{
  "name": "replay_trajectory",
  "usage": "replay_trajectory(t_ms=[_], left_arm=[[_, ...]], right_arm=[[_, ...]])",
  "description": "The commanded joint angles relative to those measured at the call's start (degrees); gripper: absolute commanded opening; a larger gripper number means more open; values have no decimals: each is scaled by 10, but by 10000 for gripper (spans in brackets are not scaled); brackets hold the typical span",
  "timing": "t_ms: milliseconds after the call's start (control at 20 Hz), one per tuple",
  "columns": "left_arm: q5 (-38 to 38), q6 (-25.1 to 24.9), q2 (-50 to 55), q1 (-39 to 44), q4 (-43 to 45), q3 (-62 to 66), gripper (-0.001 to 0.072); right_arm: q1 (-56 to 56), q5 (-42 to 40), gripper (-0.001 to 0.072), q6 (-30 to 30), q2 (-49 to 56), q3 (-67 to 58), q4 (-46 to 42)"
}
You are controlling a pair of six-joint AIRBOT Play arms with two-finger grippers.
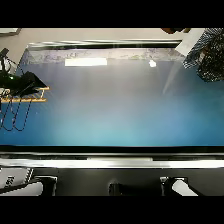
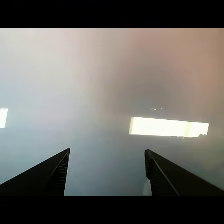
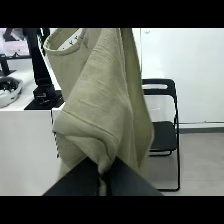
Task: Fold the clothes and pants, and hang the long-sleeved shirts on hangers.
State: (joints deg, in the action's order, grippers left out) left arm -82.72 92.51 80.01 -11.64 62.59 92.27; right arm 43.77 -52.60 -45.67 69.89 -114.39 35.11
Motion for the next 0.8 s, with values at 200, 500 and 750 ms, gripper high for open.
replay_trajectory(t_ms=[200, 500, 750], left_arm=[[0, 0, 0, -1, 0, 0, 535], [0, 0, 0, -1, 0, 0, 535], [0, 0, 0, -1, 0, 0, 535]], right_arm=[[89, 54, 22, 7, 19, 0, 101], [97, 52, 23, 4, 31, 0, 127], [96, 15, 25, 3, 32, 0, 135]])
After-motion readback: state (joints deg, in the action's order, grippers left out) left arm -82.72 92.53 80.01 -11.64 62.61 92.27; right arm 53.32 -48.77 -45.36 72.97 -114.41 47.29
